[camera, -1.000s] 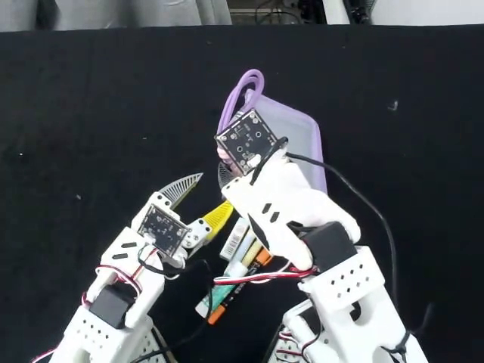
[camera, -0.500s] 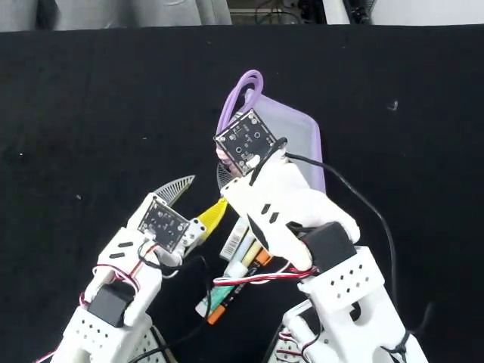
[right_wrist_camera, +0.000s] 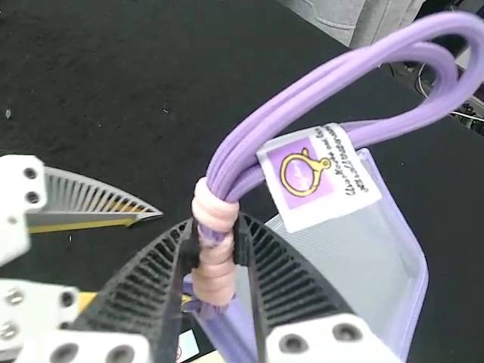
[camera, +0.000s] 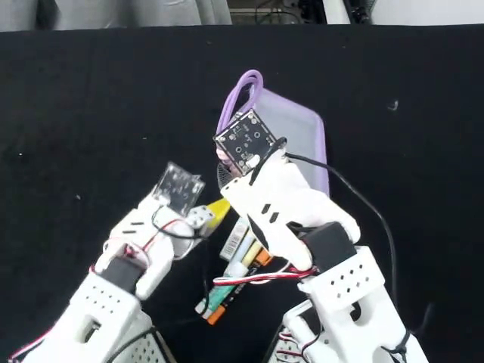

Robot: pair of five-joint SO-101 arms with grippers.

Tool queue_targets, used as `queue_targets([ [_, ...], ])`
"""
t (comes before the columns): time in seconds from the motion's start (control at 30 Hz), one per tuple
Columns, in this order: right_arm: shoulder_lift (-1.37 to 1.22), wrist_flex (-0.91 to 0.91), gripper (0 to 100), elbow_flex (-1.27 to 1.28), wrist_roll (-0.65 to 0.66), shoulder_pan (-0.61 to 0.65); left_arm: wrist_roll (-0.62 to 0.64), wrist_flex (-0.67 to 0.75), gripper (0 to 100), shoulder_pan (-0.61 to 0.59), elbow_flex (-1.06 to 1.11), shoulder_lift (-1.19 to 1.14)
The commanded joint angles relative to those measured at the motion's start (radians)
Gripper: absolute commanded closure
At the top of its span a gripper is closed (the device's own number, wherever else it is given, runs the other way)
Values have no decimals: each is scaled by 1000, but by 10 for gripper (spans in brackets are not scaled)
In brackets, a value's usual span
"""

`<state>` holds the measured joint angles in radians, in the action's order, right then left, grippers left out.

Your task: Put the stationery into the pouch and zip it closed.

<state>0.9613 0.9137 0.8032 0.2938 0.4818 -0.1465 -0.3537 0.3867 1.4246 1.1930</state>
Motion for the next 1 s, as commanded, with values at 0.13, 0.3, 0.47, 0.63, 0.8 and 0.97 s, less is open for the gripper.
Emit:
queue_targets([
  [0.13,22,-21,988,-8,-9,-14,40,101,758,-1,-114,-170],
  [0.3,22,-21,988,-7,-9,-14,95,100,758,-1,-84,-83],
  [0.47,22,-21,988,-7,-9,-15,94,100,758,-2,-28,29],
  [0.63,22,-21,988,-7,-9,-15,91,107,758,-1,1,52],
  [0.8,22,-21,988,-7,-9,-15,95,107,758,1,-35,-25],
  [0.97,22,-21,988,-7,-9,-15,97,107,758,2,-81,-106],
])
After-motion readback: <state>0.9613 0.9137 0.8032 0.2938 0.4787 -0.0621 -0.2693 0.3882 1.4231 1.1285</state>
